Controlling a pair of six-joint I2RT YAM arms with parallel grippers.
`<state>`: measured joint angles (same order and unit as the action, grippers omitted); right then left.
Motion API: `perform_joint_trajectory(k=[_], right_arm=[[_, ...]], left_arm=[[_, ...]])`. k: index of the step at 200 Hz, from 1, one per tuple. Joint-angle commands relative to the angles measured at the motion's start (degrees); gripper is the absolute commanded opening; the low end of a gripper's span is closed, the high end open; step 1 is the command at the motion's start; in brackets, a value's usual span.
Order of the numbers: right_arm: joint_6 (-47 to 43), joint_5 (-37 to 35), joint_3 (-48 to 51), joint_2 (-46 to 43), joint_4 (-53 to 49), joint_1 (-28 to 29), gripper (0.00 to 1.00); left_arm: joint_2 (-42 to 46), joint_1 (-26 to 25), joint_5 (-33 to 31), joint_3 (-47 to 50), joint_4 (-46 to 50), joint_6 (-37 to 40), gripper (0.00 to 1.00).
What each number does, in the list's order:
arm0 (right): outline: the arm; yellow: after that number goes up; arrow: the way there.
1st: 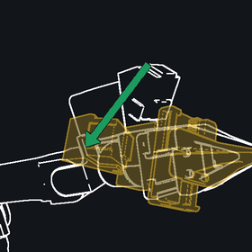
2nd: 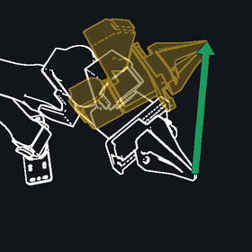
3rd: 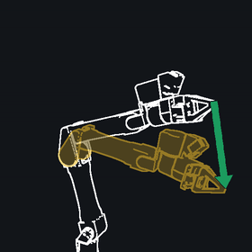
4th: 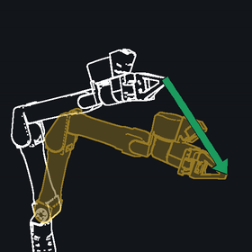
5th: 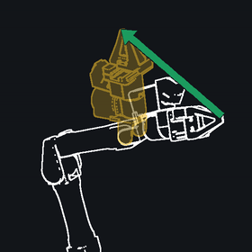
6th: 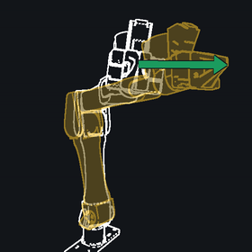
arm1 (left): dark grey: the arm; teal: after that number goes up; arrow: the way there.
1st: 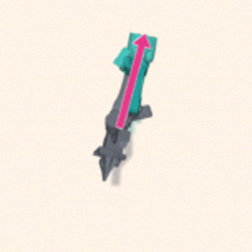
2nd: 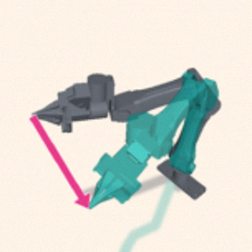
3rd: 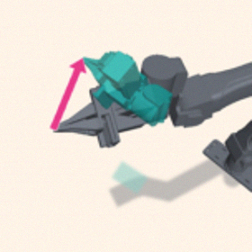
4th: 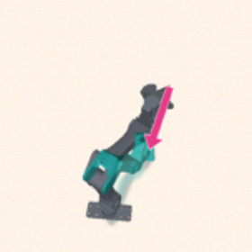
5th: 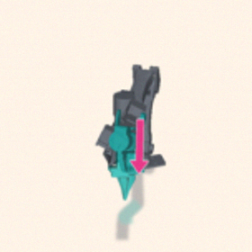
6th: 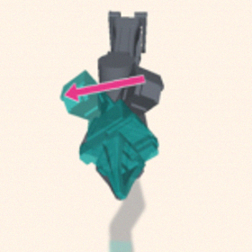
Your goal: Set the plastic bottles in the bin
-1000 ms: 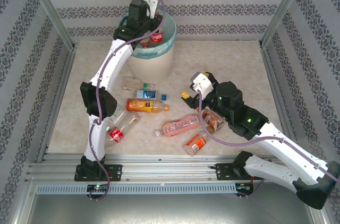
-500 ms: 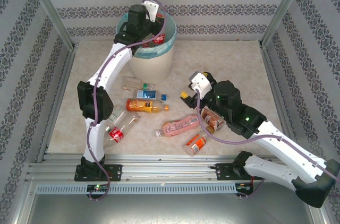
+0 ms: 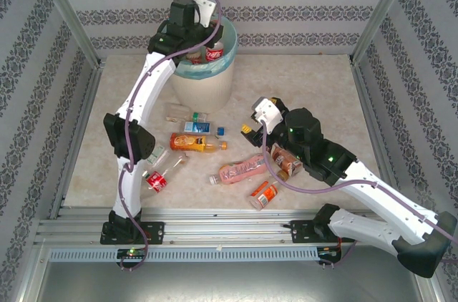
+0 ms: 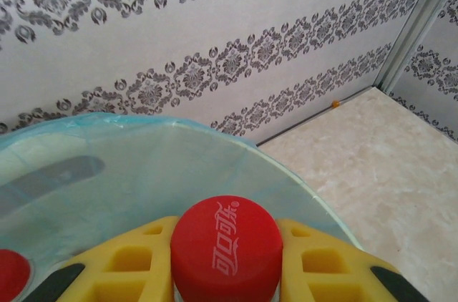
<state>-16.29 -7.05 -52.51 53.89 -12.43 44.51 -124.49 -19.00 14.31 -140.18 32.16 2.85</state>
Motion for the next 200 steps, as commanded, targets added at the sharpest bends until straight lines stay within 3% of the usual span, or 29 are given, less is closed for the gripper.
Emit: perform_joint_trajectory(k=[1,56,95,130,156,200], right_arm=[[0.40,0.01,-0.82,-0.65,-0.11,0.53,0.83],[0.05,0.22,-0.79,0.38,-0.80,1.02,0.83],[-0.22,-0.31,-0.92,0.41,-1.60,1.43,0.83],[-0.15,-0.25,-0.68,0.33,-1.55,1.54,0.83],[0.08,-0.20,-0.48,0.56,-0.86,1.64,0.83],[0.50,-0.06,-0.88,1.80,-1.23,1.83,0.83]], left_arm=[[6.84,0.47,-3.35,4.10,-3.49,4.11,0.00],[15.76,3.72,-9.98,19.66,-23.19,-2.62,0.00],[16.97,6.05,-9.89,17.46,-19.92,-6.63,0.00],[17.10,7.28,-14.50,14.57,-13.53,-2.58,0.00],[17.38,7.59,-17.91,18.59,-15.13,0.90,0.00],[14.54,7.97,-14.44,25.47,-19.36,-0.79,0.00]])
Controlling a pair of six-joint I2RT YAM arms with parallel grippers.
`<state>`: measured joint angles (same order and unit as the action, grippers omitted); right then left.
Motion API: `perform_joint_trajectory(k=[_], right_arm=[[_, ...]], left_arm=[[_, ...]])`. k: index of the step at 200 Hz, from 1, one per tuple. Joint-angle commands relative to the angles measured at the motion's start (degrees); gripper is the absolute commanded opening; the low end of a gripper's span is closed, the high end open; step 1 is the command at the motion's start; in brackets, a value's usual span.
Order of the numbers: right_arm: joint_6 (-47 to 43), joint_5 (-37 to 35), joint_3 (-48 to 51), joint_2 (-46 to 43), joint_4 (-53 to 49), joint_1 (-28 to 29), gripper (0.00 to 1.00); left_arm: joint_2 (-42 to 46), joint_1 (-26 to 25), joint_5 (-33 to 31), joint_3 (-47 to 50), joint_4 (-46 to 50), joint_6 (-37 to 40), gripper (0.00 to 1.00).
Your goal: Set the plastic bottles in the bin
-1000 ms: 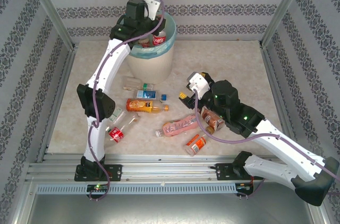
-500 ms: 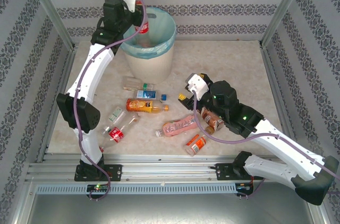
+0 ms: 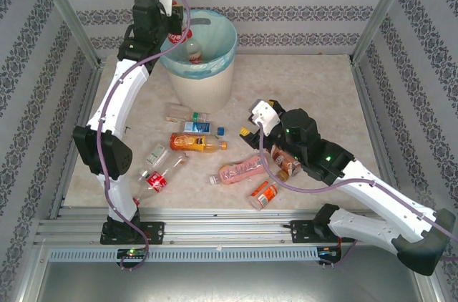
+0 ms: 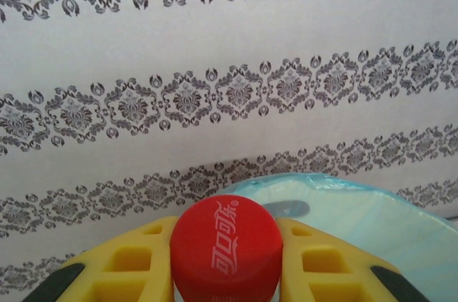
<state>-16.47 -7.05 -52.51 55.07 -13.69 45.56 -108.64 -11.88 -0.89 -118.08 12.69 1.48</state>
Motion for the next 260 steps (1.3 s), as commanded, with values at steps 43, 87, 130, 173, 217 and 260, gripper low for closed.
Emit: perform_joint_trajectory(k=[43,87,130,173,217,260], right_arm=[[0.62,-0.84,-0.35,0.17,-0.39,1.04,0.83],[0.78,-0.90,-0.27,0.99,-0.19,1.03,0.83],[0.37,-0.55,-1.31,1.88,-0.66,1.11,0.83],[0.80,-0.57,-1.42,2.12,0.08,1.20,0.82],[0.93,-0.70,-1.84,2.85,-0.32,1.81,0.82],[0.73,-1.12,-2.42,3.02,-0.67,1.99,0.81]], left_arm=[[-2.18,0.82,1.28,11.34,-3.95,-1.05,0.00],[-1.58,0.89,3.32,18.10,-5.39,-3.36,0.00],[-0.60,0.79,8.67,13.30,-4.07,-5.06,0.00],[-2.70,-0.18,20.19,-4.62,6.29,-6.77,0.00],[-2.18,-1.55,30.72,-5.93,7.30,-9.82,0.00],[-4.27,-2.74,35.51,-1.76,3.60,-14.08,0.00]])
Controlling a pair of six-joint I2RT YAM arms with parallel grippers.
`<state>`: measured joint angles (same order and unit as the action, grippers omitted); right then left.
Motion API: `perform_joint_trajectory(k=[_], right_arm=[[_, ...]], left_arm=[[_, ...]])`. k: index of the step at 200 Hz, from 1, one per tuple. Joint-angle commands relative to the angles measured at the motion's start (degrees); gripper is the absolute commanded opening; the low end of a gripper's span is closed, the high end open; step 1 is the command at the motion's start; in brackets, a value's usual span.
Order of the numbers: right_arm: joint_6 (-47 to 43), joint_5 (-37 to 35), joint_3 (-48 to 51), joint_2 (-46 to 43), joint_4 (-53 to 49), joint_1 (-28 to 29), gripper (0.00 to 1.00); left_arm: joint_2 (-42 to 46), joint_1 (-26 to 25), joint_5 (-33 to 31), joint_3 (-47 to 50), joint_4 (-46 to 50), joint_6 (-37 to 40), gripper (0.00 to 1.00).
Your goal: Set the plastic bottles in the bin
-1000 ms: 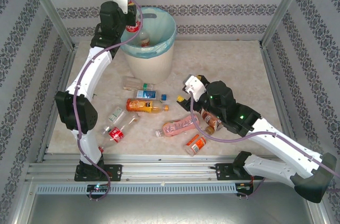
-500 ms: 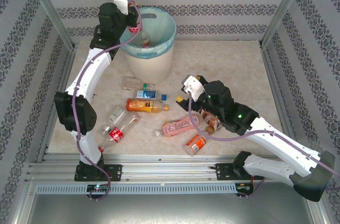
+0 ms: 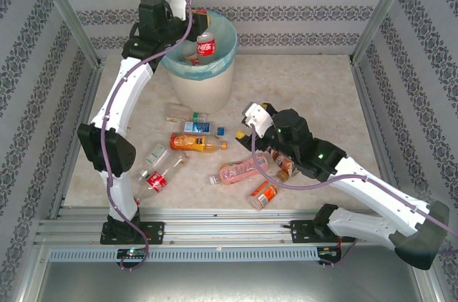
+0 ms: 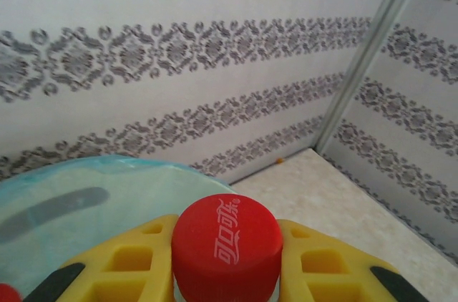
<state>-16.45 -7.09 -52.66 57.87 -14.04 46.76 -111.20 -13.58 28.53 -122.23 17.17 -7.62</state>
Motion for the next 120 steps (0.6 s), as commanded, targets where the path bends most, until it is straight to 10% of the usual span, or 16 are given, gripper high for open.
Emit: perform_joint_trajectory(k=[1,120], right_arm=[[0.67,-1.12,-2.27,0.22,-0.30,0.79,0.81],[1.17,-2.17,-3.57,1.91,-1.36,1.67,0.81]], left_arm=[[-1.73,-1.11,6.14,2.55,-1.03,-5.06,0.00],[-3.42,-1.10,-0.58,24.56,-15.59,7.78,0.00]])
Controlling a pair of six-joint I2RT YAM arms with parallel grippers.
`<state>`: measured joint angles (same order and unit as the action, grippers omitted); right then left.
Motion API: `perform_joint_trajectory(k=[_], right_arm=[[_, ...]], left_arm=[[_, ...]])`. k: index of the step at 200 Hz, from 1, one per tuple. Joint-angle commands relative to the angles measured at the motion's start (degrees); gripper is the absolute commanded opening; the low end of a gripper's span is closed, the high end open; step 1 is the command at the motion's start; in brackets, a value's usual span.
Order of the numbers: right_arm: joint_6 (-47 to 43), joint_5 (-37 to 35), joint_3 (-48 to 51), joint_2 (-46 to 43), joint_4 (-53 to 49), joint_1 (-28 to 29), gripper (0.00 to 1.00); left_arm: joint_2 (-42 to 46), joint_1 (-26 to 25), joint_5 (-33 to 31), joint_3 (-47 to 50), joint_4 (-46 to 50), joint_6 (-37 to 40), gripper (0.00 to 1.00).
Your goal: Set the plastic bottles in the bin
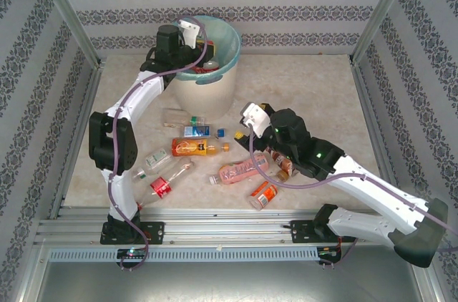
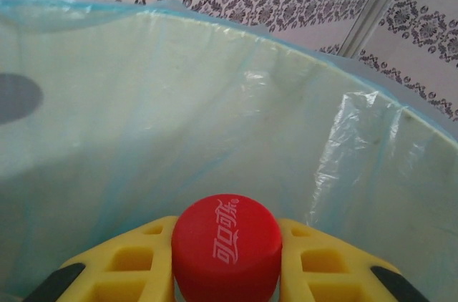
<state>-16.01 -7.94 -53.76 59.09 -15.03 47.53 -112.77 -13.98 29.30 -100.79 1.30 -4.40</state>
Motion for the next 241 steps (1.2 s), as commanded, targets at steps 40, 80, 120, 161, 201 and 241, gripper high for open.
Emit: perform_joint_trajectory(k=[40,80,120,161,201,241], right_arm=[[0.47,-1.50,-3.56,1.76,-0.31,1.48,0.81],[0.95,-2.38,-4.41,2.25,-0.17,2.52,0.81],[1.11,-4.20,-4.37,1.21,-0.26,2.88,0.81],[5.28,-9.58,-5.35,-0.07,-3.37,2.18,0.80],[18.82,-4.83,-9.06,-1.06,-18.88,-2.19,0.79],[38.99,-8.73,-6.06,-4.44,-36.68,-6.40,0.80]], left_arm=[[-0.10,-0.61,1.11,-1.59,2.18,1.26,0.25],[5.24,-0.66,1.11,-5.88,1.80,-3.28,0.83],[12.69,-0.63,-0.30,-6.70,0.69,-5.83,0.88],[20.02,-0.62,-2.43,-6.35,7.41,-5.74,0.82],[25.83,-8.95,-13.34,-4.56,23.23,7.86,0.79],[29.68,-17.10,-9.62,3.49,31.11,9.32,0.76]])
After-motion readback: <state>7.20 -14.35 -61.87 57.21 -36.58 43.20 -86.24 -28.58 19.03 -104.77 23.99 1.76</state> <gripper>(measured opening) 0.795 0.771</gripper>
